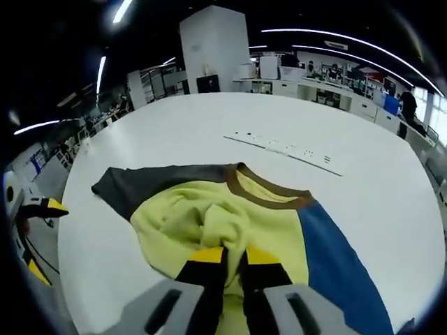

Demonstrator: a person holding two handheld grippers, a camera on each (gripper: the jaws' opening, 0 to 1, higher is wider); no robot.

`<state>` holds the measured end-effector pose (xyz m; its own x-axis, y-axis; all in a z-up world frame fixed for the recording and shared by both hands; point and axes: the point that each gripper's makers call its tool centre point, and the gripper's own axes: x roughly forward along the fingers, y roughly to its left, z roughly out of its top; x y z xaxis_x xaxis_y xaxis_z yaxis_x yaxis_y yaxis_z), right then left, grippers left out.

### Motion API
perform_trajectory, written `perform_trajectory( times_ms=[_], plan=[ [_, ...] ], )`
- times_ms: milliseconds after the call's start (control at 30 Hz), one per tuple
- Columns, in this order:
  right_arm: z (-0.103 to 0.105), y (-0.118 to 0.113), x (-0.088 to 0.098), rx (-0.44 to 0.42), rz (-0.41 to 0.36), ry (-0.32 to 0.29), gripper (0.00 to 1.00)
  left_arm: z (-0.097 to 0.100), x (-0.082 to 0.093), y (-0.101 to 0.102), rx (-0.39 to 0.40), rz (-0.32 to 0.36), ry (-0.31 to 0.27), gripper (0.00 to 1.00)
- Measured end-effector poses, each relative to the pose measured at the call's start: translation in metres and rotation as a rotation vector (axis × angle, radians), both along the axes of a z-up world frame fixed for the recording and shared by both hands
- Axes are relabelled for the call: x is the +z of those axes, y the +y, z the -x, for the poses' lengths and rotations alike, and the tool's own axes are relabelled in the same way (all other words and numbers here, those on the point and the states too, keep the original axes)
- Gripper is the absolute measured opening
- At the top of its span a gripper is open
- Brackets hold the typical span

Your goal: Fold the garment on the visible template until the final outline fits inside the template.

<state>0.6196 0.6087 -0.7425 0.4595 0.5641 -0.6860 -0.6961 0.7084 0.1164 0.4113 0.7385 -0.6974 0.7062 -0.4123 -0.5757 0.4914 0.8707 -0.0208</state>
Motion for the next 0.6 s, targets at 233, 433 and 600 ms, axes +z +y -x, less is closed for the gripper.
perform_trajectory(
  times_ms=[233, 433, 600],
  plan=[
    [-0.003, -0.005, -0.016, -0.020, 0.022, 0.034, 0.05, -0.004, -0.004, -0.005, -0.006, -0.004, 0.011, 0.72],
    [-0.002, -0.005, -0.019, -0.027, 0.012, 0.048, 0.05, -0.010, -0.007, -0.006, 0.018, 0.018, 0.015, 0.68],
    [-0.002, -0.007, -0.012, -0.052, -0.028, 0.050, 0.15, -0.016, -0.004, -0.006, 0.037, 0.035, 0.001, 0.63]
  ],
)
